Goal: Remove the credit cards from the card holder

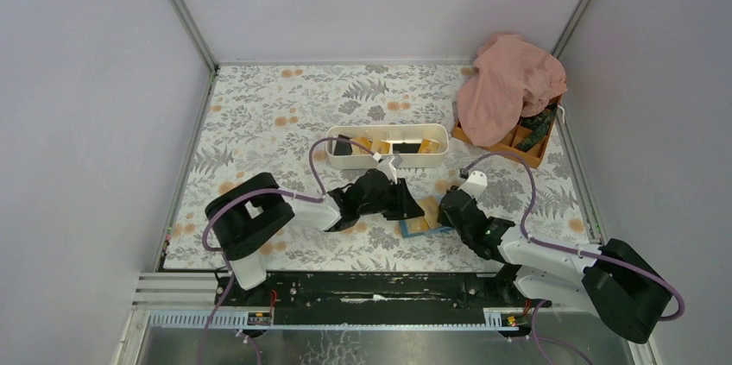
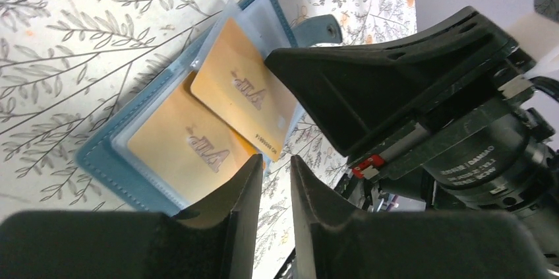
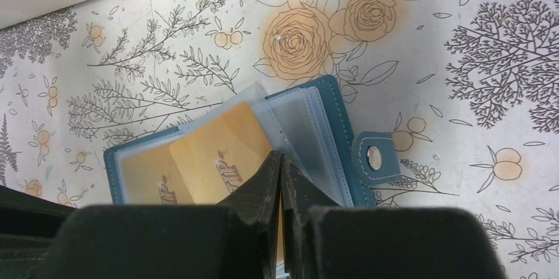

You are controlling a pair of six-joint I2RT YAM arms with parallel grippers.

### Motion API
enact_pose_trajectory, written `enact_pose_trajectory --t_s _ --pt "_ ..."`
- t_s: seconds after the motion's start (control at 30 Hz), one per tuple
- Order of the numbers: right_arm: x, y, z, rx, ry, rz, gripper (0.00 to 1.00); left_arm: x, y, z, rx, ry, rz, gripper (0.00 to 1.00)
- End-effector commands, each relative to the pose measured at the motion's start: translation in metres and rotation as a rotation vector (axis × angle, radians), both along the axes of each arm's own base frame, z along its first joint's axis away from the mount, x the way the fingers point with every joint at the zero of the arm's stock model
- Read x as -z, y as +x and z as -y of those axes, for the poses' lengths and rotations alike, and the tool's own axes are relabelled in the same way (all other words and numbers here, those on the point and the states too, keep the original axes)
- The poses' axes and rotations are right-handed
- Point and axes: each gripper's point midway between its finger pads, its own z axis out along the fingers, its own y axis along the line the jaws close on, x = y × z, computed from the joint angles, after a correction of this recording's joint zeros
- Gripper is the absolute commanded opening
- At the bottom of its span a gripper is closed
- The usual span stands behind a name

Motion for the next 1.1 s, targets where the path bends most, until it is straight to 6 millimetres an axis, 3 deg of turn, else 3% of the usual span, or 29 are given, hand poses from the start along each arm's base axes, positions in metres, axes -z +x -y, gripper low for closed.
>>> enact_pose_trajectory --t_s 0.0,0.1,0.27,0.33,0.5,0.73,1.07 --pt "0.004 -0.007 -0.006 -0.036 0.024 -0.038 0.07 0.004 0.004 -0.010 -0.032 0.017 0.039 0.30" --pt "0.004 -0.009 -0.002 -0.036 0.012 -0.039 0.07 0.008 0.005 -0.016 -0.066 -0.003 0.035 0.34" --pt "0.002 -0.013 0.000 -0.043 0.017 -0.039 0.07 0.005 0.007 -0.027 -0.147 -0.074 0.045 0.64" --pt "0.002 -0.014 0.000 -0.047 0.023 -0.036 0.07 0.007 0.011 -0.031 -0.174 -0.064 0.053 0.69" --pt "0.000 -0.016 -0.002 -0.059 0.043 -0.035 0.06 0.007 0.018 -0.032 -0.211 -0.085 0.086 0.69" --pt "0.007 -0.024 -0.009 -0.084 0.095 -0.064 0.03 -0.007 0.018 -0.022 -0.218 -0.180 0.117 0.58" --pt "0.006 -0.026 -0.008 -0.081 0.116 -0.053 0.02 0.003 0.010 -0.002 -0.173 -0.153 0.097 0.54"
